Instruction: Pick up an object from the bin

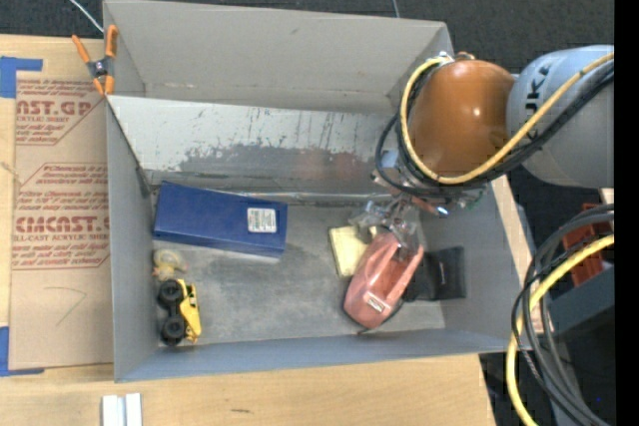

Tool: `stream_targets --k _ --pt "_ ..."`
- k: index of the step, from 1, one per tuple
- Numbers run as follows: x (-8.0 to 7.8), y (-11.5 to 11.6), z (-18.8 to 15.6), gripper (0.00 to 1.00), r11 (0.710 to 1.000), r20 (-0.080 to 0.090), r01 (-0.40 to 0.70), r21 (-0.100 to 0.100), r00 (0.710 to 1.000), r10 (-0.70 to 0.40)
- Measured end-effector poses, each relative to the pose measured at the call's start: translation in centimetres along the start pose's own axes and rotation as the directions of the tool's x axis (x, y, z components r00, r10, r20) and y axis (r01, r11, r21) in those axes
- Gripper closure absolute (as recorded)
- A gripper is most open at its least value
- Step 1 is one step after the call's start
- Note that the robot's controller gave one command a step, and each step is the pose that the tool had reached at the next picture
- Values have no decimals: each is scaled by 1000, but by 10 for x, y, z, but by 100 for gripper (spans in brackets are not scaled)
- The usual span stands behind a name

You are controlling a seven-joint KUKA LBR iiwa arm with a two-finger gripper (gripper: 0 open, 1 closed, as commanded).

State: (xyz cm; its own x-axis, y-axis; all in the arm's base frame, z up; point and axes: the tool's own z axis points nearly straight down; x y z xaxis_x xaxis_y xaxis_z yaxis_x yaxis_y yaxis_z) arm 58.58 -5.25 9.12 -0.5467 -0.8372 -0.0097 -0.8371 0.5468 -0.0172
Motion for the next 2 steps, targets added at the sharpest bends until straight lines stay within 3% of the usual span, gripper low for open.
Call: stream_targets --k 2 --pt "0 0 0 100 1000 0 0 0 1000 0"
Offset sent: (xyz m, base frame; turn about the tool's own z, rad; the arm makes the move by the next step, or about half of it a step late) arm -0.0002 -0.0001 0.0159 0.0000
